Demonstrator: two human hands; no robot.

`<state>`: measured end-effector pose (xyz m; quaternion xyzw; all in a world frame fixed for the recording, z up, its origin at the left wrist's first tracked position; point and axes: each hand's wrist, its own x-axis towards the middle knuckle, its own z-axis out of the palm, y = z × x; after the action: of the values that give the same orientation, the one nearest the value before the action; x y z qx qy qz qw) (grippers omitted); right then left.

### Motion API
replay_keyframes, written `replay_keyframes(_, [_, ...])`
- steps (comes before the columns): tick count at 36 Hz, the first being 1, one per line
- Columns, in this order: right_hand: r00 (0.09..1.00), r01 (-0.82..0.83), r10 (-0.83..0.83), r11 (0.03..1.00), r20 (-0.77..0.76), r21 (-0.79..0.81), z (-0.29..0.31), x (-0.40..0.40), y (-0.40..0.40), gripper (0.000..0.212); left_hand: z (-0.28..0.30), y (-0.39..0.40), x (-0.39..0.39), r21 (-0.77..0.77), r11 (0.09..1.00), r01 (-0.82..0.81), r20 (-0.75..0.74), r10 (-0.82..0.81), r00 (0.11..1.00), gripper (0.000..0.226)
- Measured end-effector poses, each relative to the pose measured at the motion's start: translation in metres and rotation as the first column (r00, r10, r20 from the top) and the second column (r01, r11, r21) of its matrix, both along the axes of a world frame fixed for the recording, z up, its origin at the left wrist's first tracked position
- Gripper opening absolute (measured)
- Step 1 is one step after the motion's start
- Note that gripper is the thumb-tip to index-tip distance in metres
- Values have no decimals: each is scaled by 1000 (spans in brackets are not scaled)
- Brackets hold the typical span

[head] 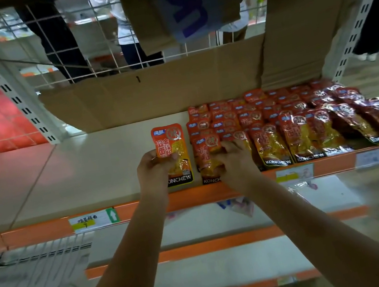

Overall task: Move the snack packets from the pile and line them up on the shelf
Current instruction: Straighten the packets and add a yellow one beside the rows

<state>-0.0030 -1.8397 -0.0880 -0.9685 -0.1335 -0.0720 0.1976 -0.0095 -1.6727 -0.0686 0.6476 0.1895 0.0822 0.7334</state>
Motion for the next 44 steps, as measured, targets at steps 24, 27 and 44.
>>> replay_keyframes(24, [990,72,-91,983,107,168,13,2,-3,40,4,-22,17,-132,989,69,20,-67,998,24])
replay_keyframes(27, [976,117,-170,939,139,324,20,4,-14,32,8,-43,15,-115,982,150,72,-142,987,22])
replay_keyframes(44, [921,245,-384,436,-67,866,42,-9,-136,35,16,-160,8,526,732,433,144,-578,803,29])
